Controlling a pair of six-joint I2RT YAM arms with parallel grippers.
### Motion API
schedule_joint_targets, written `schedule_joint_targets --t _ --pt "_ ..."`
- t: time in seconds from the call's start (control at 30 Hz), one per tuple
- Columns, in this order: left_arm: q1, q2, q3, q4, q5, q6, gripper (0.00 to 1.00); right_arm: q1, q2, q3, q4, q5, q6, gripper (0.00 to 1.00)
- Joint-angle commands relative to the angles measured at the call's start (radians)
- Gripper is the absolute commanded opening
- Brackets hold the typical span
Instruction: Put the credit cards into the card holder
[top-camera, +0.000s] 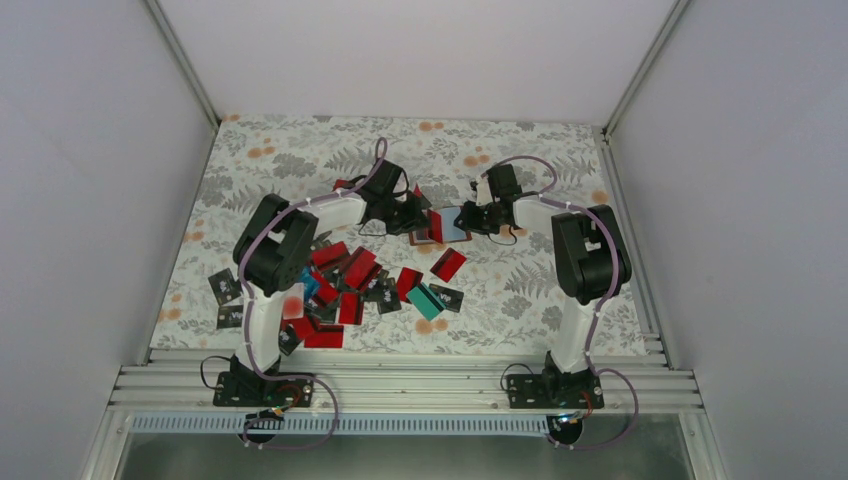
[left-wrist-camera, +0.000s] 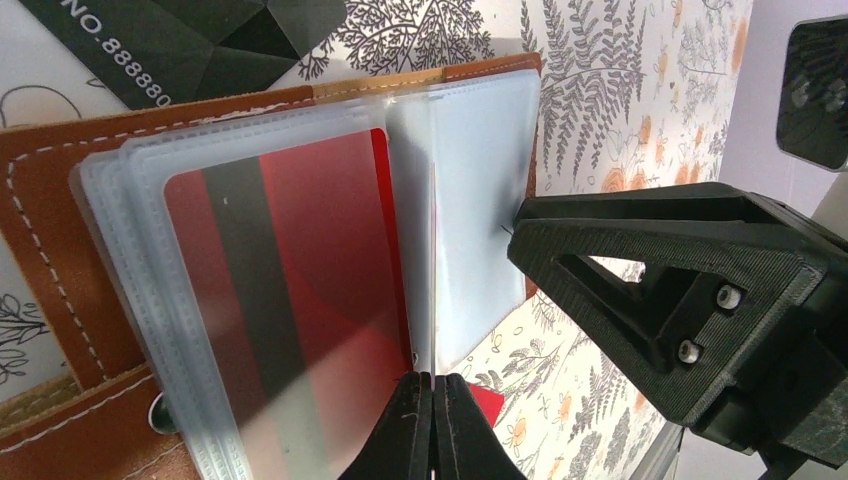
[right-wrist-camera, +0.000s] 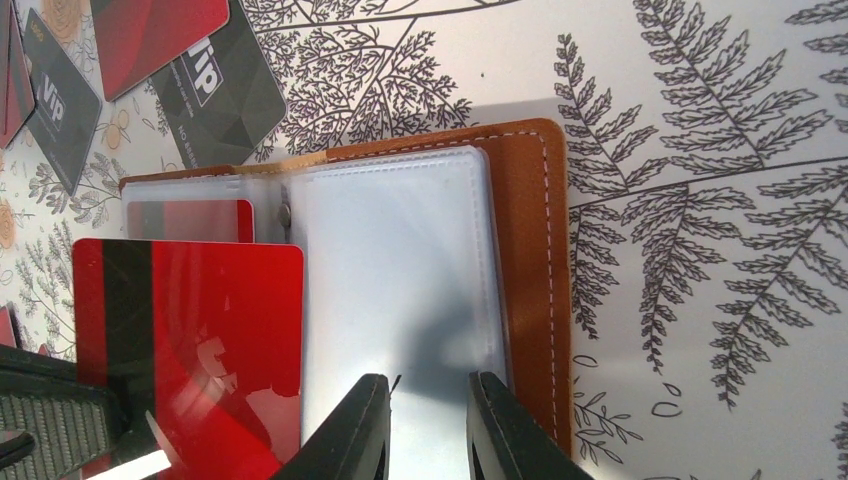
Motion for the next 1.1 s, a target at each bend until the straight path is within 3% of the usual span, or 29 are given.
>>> schedule_joint_targets --t 0.0,1.07 --pt "0.006 0.028 0.022 0.02 0.03 0.016 0.02 -0.003 0.036 -0.036 -0.088 0.013 -0.007 0.23" --pt "0.015 0.12 0.083 0.07 0.079 -0.005 0.02 -0.003 0.009 -0.065 -0.096 -0.005 0.007 0.22"
